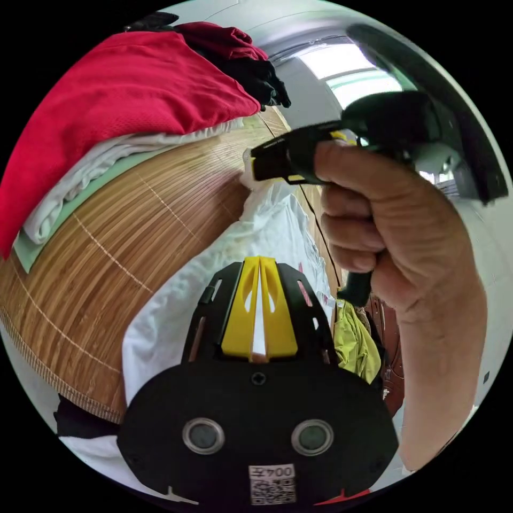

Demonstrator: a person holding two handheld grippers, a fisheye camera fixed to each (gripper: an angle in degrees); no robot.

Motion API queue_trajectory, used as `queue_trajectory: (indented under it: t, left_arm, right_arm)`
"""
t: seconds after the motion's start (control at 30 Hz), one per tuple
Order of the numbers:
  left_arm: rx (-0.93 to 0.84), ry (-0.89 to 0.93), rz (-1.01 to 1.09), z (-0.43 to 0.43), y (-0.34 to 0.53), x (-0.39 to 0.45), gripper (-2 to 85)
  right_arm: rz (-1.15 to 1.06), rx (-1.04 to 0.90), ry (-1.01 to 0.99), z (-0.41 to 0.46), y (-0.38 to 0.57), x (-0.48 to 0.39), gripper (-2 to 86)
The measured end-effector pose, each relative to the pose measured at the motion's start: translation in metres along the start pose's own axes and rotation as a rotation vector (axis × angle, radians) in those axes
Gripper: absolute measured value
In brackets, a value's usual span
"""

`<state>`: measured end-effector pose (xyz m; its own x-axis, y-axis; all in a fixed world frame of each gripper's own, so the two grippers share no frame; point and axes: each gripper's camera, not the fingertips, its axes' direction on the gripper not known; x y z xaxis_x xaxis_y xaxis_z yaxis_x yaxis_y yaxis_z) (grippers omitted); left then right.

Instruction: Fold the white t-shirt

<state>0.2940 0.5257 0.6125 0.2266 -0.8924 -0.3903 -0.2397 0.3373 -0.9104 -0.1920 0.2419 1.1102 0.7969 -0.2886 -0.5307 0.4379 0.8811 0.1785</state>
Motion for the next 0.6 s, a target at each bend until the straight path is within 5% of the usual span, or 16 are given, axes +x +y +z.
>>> queue_trajectory:
  t: [0.27,0.47,0.6]
  left_arm:
    - [0.083,0.016,0.036,-0.019,0.007,0.000,0.2]
    - [0.186,-0.025,0.142,-0.030,0.003,0.016,0.2]
    - [0.018,-0.029,0.269,0.002,-0.021,0.030,0.2]
  right_arm:
    - [0.673,0.354,-0.737,0.059,0.189,0.203,-0.1]
    - [1.203,0.498,-1.288,0.168,0.320,0.261,0.9]
    - [1.280,0.496,-1.386,0.196,0.352,0.264,3.0]
